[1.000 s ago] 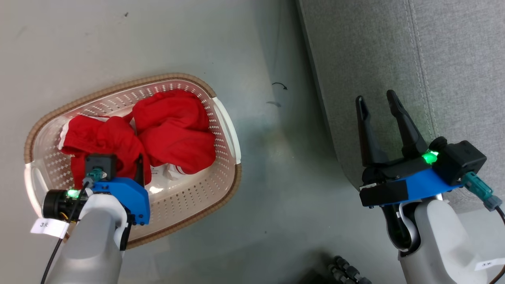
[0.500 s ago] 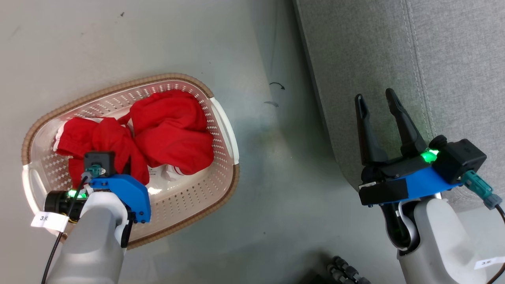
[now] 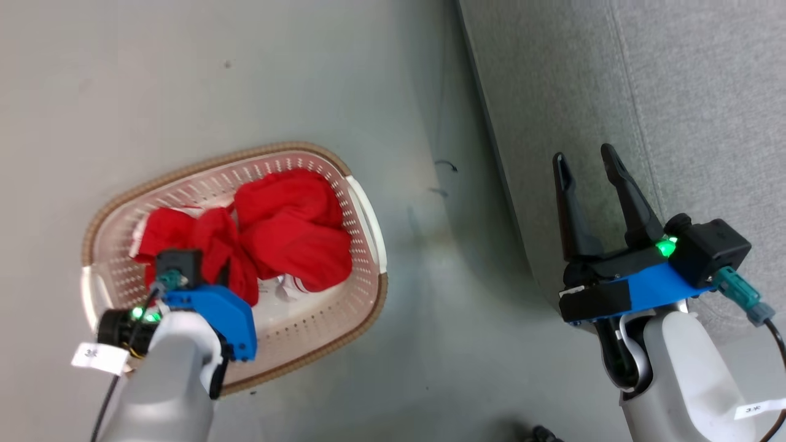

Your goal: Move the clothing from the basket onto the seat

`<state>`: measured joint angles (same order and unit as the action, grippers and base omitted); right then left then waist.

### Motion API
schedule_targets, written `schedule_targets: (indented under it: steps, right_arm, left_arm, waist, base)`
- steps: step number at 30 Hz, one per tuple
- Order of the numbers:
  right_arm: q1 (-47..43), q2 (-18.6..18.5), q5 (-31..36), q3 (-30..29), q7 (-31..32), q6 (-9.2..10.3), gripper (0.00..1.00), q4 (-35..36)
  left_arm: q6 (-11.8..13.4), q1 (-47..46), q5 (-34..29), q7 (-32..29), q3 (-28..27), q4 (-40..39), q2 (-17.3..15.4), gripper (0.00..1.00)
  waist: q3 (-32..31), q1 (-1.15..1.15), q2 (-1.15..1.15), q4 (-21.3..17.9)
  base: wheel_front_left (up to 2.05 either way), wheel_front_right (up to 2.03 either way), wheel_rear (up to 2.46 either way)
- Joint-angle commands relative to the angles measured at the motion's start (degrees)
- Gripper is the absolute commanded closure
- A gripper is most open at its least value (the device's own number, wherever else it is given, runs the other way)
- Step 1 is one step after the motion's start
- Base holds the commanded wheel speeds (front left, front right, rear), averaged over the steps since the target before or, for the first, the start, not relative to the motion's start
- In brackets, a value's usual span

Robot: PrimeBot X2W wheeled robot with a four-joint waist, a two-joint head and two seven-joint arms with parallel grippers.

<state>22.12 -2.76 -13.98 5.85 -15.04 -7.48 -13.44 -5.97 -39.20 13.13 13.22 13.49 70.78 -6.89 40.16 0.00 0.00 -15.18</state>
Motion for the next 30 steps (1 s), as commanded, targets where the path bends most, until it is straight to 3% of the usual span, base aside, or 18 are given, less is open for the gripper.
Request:
schedule_targets:
  steps: [1, 15, 30]
  right_arm:
    - [-0.44, -0.21, 0.41, -0.13, -0.21, -0.03, 0.0, -0.34]
    - [-5.11, -0.22, 3.38, -0.86, -0.2, -0.03, 0.0, -3.83]
    - [-9.38, -0.21, 4.81, -1.54, 0.1, -0.03, 0.0, -5.84]
  left_arm:
    - [-0.24, 0.92, 0.47, 0.41, 0.14, 0.29, 0.33, 1.0]
    - [-1.57, 8.26, 2.62, 2.01, 2.99, -3.03, 2.96, 1.0]
    - [-1.49, 12.83, 6.39, 2.05, 11.42, -18.61, 3.67, 1.0]
  waist:
    - [-2.89, 0.0, 0.0, 1.37]
    - [-18.48, 0.0, 0.0, 6.14]
    - [-28.91, 0.0, 0.0, 10.02]
  base:
    - [0.0, 0.0, 0.0]
    - [0.0, 0.0, 0.0]
    - [0.0, 0.0, 0.0]
